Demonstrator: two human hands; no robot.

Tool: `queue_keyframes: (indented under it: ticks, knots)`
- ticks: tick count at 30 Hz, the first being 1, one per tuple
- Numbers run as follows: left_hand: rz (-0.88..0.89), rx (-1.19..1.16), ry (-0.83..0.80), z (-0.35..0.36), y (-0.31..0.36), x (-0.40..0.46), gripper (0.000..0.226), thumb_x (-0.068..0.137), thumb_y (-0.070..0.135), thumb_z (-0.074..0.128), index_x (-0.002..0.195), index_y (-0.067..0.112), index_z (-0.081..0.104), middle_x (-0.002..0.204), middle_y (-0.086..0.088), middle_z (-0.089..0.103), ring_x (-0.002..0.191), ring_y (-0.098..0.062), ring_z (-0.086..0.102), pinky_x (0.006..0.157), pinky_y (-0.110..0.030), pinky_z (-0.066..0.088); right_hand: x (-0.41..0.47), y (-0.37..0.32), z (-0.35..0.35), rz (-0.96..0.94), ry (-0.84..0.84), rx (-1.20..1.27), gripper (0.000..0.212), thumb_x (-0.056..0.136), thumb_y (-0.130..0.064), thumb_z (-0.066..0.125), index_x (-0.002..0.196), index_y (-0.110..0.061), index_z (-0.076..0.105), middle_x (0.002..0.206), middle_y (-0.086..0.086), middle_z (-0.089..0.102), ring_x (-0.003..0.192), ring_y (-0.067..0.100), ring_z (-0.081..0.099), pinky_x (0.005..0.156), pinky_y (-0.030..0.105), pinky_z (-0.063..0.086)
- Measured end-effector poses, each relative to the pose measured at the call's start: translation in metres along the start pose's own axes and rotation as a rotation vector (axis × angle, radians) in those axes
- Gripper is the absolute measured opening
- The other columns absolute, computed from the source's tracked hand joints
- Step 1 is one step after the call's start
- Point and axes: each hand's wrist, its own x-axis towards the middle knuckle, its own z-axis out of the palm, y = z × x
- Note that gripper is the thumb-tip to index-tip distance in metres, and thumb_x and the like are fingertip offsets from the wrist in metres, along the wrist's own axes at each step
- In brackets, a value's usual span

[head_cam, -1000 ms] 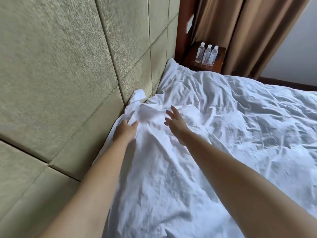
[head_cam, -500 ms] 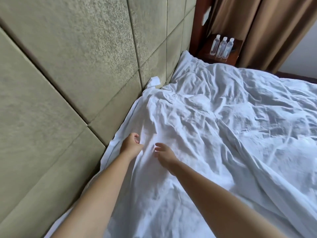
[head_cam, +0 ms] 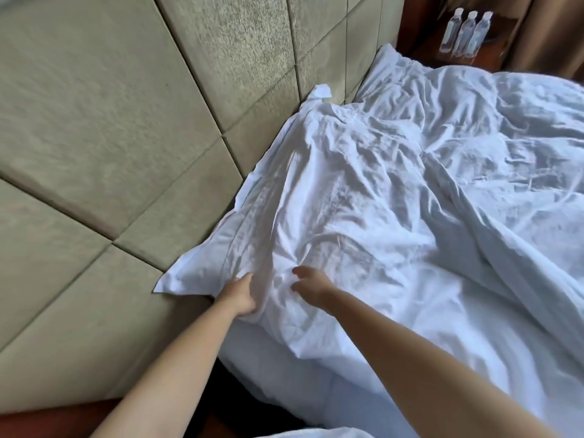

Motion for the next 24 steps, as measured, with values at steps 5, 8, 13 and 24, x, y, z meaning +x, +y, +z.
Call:
queue_keyframes:
  ticks: [5,8,13,24]
  knots:
    - [-0.064,0.017,0.142,0.019,-0.007,-0.036,0.061,0.087,0.020,0.053,0.144,0.022,0.030,0.142,-0.008,0.041,0.125,-0.028,0.048,0.096,-0.039,0.046,-0.033,0.015,0.014,-0.053,-0.020,-0.085,0.051,0.088,-0.012,0.054,0.137,-0.019,0.049,0.141,0.004,0.048,0.123,0.023,0.051,0.103,0.035,0.044]
    - [-0.059,0.030,0.250,0.015,-0.005,-0.050,0.050,0.088,0.018,0.050,0.137,0.020,0.040,0.138,-0.009,0.041,0.121,-0.030,0.050,0.093,-0.038,0.047,-0.047,0.012,0.021,-0.085,0.002,-0.105,0.051,0.086,-0.014,0.054,0.137,-0.022,0.049,0.141,0.004,0.048,0.123,0.024,0.051,0.102,0.037,0.045]
    - [-0.067,-0.059,0.321,0.006,-0.005,-0.051,0.052,0.087,0.018,0.051,0.138,0.019,0.042,0.139,-0.008,0.040,0.124,-0.029,0.049,0.097,-0.038,0.046,-0.052,-0.001,0.028,-0.126,0.020,-0.170,0.051,0.091,-0.013,0.050,0.141,-0.020,0.045,0.144,0.002,0.044,0.126,0.022,0.047,0.098,0.028,0.042]
    - [0.161,-0.021,0.258,-0.019,-0.021,0.030,0.052,0.085,0.017,0.056,0.134,0.024,0.040,0.135,-0.004,0.045,0.120,-0.027,0.051,0.094,-0.038,0.046,0.003,-0.052,0.046,-0.043,0.155,-0.193,0.045,0.093,-0.016,0.051,0.138,-0.018,0.049,0.141,0.002,0.047,0.122,0.021,0.050,0.090,0.023,0.041]
